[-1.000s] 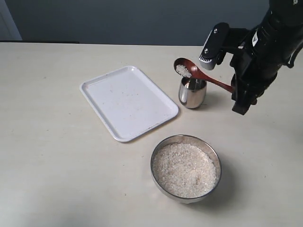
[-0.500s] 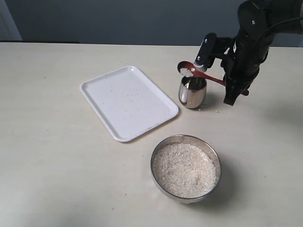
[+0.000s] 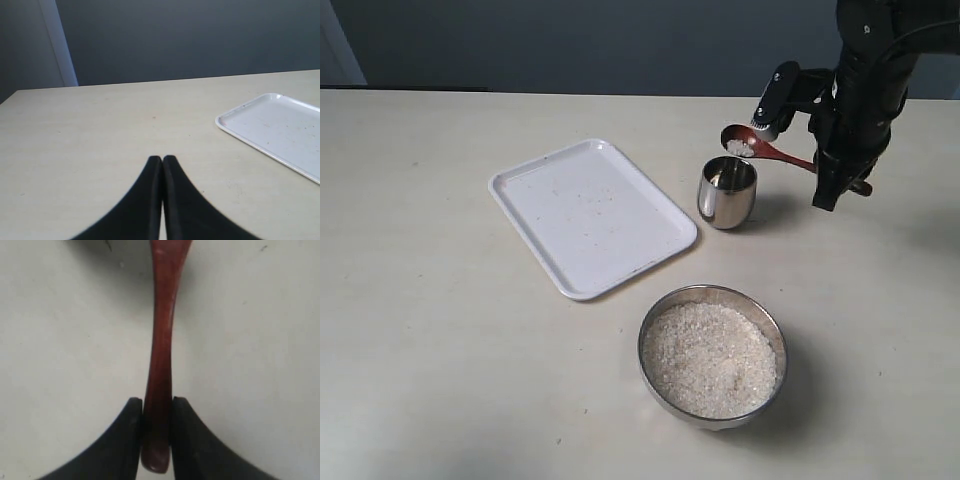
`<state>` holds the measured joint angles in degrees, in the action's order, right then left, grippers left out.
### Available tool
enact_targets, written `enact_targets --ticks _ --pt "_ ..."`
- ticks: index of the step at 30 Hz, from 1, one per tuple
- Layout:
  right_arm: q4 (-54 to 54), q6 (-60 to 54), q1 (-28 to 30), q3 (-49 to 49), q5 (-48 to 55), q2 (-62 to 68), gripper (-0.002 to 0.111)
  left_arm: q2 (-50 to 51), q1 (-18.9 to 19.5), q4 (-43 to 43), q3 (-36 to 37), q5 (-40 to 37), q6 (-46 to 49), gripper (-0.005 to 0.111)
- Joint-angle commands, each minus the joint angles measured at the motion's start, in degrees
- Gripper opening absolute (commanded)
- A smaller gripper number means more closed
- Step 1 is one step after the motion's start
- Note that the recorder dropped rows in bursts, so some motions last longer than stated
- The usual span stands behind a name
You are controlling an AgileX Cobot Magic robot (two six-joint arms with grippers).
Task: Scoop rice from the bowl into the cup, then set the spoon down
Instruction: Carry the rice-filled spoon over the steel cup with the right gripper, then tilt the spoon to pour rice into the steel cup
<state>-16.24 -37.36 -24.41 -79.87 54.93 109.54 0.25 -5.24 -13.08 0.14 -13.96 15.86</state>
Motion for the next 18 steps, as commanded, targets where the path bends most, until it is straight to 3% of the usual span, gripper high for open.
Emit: enact_targets --ticks 1,18 --pt "-3.1 0.1 -1.4 -0.5 0.2 0.0 -0.001 -0.2 -0.1 0.1 -0.1 0.5 -0.3 0.0" --pt "-13.9 3.8 -3.2 -0.5 0.1 0.0 -0.001 -0.2 -0.1 0.1 -0.1 0.5 -0.3 0.0"
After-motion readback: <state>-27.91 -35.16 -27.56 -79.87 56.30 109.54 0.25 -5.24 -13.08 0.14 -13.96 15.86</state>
